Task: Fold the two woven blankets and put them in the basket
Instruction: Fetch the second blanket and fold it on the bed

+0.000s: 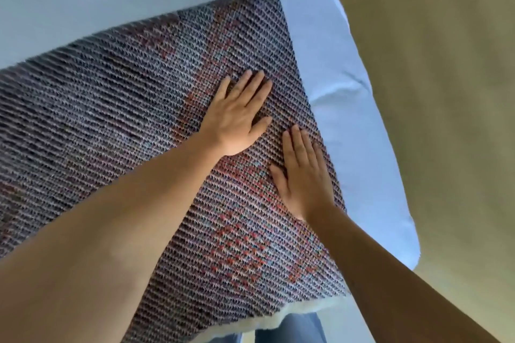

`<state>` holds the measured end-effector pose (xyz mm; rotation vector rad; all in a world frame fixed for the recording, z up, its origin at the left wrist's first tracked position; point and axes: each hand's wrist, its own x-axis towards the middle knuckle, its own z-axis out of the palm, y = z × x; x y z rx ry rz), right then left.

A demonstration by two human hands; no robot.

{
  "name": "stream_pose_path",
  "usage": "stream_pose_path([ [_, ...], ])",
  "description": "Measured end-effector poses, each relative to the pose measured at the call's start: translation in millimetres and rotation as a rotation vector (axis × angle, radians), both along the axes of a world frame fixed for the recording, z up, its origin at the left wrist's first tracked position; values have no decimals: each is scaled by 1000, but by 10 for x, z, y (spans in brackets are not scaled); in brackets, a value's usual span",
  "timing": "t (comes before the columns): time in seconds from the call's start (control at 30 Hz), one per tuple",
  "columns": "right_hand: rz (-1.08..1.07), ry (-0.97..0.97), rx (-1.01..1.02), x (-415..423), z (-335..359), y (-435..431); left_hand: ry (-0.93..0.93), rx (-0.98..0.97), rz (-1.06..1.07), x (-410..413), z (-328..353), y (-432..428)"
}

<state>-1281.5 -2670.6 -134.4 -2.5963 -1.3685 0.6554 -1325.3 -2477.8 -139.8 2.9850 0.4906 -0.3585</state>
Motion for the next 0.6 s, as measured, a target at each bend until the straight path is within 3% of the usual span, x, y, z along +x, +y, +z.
stream_pose_path([
  [0.23,-27,85,105,105,-30,12,2,17,210,320,-71,238],
  [0.33,-229,137,206,197,53,-7,-64,-28,405,559,90,56],
  [0.43,-483,178,168,329,158,-24,-212,-58,431,783,276,-282],
  [0.6,-539,319,67,488,235,-61,33,-181,658,904,292,-734],
])
